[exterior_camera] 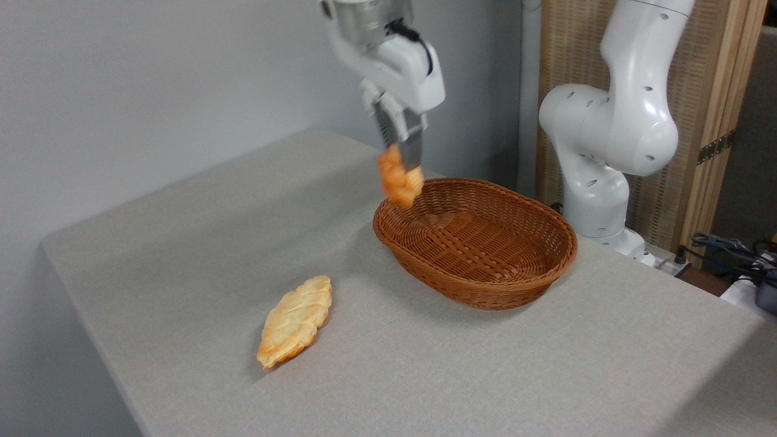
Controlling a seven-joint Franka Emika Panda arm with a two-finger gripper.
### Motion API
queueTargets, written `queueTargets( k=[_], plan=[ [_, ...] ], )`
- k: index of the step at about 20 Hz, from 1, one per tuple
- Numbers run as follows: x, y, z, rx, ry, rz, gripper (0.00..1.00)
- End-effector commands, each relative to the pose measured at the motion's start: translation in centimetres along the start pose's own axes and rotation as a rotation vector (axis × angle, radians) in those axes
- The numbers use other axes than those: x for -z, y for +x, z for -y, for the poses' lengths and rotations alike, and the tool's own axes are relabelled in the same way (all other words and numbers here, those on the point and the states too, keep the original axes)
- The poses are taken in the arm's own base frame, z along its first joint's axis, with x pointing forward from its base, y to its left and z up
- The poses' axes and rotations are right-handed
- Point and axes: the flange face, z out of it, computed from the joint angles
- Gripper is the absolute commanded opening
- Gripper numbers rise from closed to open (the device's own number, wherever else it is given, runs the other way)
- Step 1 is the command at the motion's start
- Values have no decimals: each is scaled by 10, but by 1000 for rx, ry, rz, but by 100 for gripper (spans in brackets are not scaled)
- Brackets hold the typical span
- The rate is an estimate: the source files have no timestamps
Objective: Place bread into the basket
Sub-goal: 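Lift the roll and carry it over the wicker basket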
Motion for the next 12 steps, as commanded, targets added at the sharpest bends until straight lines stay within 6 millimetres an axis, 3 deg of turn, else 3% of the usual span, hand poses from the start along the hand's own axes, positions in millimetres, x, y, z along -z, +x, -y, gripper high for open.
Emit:
queueTargets(
  k=[1, 5, 12],
  plan=[
    [-56, 16, -33, -123, -66, 112, 100],
    [-86, 35, -36, -155, -94, 173, 100],
    [-97, 47, -27, -153, -92, 184, 100]
  ],
)
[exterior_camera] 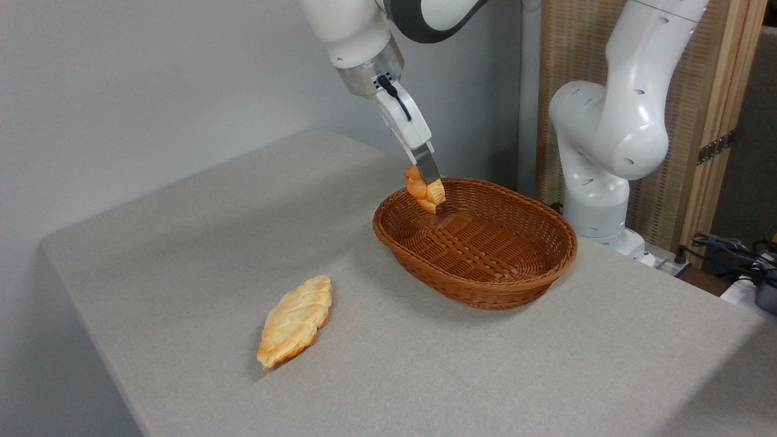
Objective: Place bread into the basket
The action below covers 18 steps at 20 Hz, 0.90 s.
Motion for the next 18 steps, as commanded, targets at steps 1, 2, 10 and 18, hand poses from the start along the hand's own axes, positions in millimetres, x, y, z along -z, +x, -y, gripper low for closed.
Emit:
queueTargets(
  k=[1, 2, 10, 18],
  plan=[
    [1, 8, 10, -6, 25, -8, 100],
    [1, 10, 11, -6, 29, -13, 100],
    [138, -12, 71, 131, 279, -280, 100],
    [193, -31, 147, 280, 332, -313, 100]
  ],
)
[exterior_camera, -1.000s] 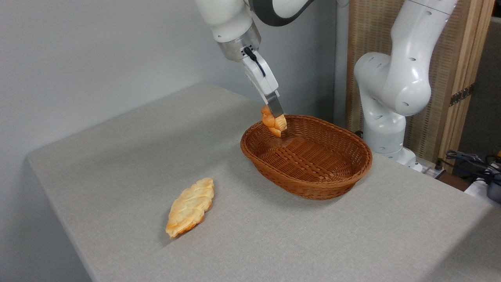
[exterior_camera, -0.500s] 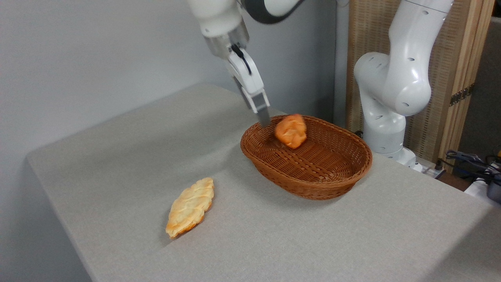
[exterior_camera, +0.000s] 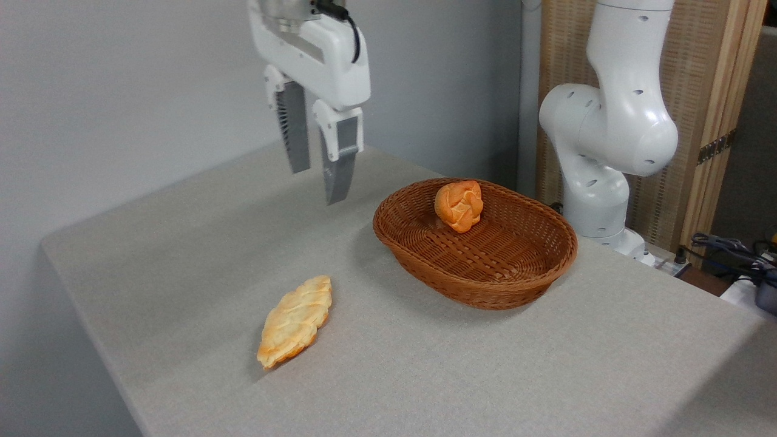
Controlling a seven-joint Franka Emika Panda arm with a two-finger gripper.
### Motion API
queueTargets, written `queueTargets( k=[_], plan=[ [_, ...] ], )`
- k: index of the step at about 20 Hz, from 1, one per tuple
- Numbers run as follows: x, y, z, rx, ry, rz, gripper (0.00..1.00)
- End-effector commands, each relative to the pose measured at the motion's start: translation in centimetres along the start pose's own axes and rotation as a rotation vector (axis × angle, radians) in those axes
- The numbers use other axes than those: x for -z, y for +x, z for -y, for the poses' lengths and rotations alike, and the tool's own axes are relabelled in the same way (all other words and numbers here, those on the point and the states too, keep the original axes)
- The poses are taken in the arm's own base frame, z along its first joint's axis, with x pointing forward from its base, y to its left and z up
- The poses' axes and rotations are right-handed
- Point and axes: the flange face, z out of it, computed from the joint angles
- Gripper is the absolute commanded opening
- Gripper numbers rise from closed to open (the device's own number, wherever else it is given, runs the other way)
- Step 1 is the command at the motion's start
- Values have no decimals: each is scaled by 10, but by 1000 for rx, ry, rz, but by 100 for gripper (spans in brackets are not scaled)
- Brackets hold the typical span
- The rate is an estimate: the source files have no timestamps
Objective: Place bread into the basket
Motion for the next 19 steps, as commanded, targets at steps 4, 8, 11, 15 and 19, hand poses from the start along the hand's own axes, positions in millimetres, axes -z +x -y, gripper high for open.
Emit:
queueTargets(
  k=[4, 8, 11, 15, 19],
  plan=[
    [-7, 29, 25, 67, -28, 67, 100],
    [-7, 33, 33, 62, -5, 97, 100],
    [-4, 30, 33, 66, -3, 99, 100],
    [-6, 31, 31, 65, -6, 102, 100],
    [-4, 27, 33, 71, -10, 104, 100]
  ],
)
